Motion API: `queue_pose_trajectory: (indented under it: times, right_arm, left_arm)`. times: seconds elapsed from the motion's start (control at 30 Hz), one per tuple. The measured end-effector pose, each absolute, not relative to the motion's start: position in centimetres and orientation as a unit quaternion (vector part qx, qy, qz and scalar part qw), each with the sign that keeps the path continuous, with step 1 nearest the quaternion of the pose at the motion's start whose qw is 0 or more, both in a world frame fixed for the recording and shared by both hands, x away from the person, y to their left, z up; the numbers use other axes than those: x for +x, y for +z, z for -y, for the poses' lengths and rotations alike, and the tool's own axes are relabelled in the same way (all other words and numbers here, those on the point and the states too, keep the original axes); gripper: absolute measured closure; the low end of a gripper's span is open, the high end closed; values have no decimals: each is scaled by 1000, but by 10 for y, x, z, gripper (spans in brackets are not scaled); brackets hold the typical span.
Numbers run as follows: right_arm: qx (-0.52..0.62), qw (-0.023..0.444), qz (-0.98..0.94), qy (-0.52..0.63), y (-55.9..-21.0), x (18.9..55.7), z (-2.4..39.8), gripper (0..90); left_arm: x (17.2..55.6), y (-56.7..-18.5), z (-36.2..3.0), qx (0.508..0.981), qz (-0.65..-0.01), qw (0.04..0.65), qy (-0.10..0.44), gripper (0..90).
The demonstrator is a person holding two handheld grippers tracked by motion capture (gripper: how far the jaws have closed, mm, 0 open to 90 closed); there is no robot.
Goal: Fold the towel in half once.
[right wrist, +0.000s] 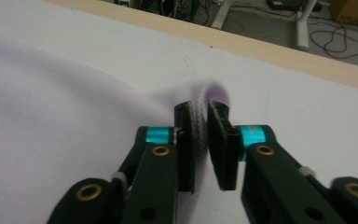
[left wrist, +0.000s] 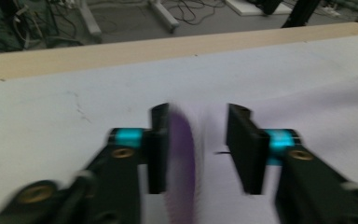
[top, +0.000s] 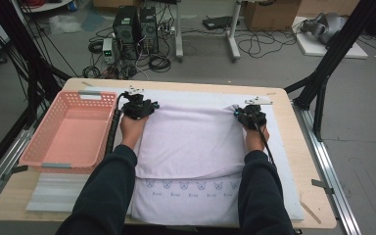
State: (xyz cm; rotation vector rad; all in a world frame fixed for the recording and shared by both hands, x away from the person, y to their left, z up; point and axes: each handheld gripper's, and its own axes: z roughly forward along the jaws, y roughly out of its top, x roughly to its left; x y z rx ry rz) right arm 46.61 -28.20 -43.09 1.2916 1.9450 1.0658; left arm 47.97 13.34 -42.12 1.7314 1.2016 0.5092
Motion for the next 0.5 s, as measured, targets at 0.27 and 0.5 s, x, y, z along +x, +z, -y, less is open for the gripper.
queue_pose_trajectory:
  times: [0.27,0.5]
  right_arm:
    - [467,260,-731,425,-411,443,288,602]
    - [465,245,-728,440,-401,404,306,611]
  left_arm:
    - [446,-424,-135,720,-475,471,186,409]
    - [419,-422,-134,736,-456,471,170,401]
